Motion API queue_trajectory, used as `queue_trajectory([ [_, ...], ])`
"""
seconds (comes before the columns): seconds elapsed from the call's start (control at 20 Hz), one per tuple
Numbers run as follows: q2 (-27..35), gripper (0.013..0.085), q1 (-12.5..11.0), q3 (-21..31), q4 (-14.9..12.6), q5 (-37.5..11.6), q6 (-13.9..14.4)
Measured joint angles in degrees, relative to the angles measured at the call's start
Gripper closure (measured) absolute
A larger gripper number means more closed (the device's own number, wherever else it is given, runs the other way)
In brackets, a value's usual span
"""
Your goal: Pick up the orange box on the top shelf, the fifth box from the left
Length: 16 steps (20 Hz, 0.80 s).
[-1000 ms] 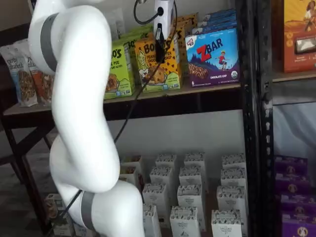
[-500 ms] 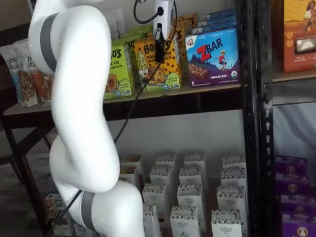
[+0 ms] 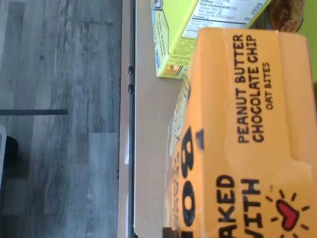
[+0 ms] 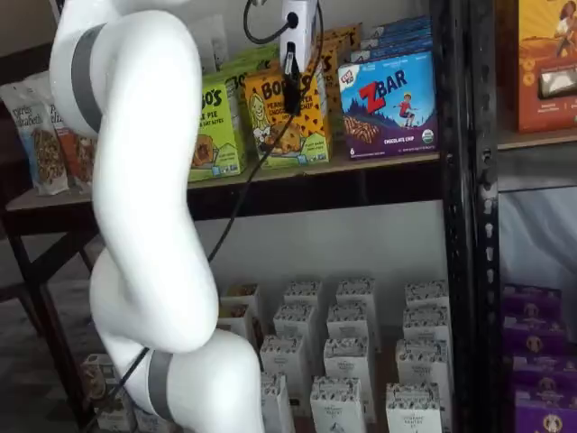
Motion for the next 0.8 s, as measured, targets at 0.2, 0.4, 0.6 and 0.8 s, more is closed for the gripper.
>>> queue_trajectory([
  [0.2, 0.00, 0.0530, -0.07, -0.07, 0.22, 0.27, -0.01],
  [0.4, -0.01, 0.0610, -0.04, -0.10, 0.34, 0.34, 0.05],
  [0.6, 0.25, 0.0610, 0.21, -0.68, -0.14, 1.02, 0.32],
  [0.8, 0.63, 0.0610, 0.45, -1.98, -0.43, 3.11, 0.83],
])
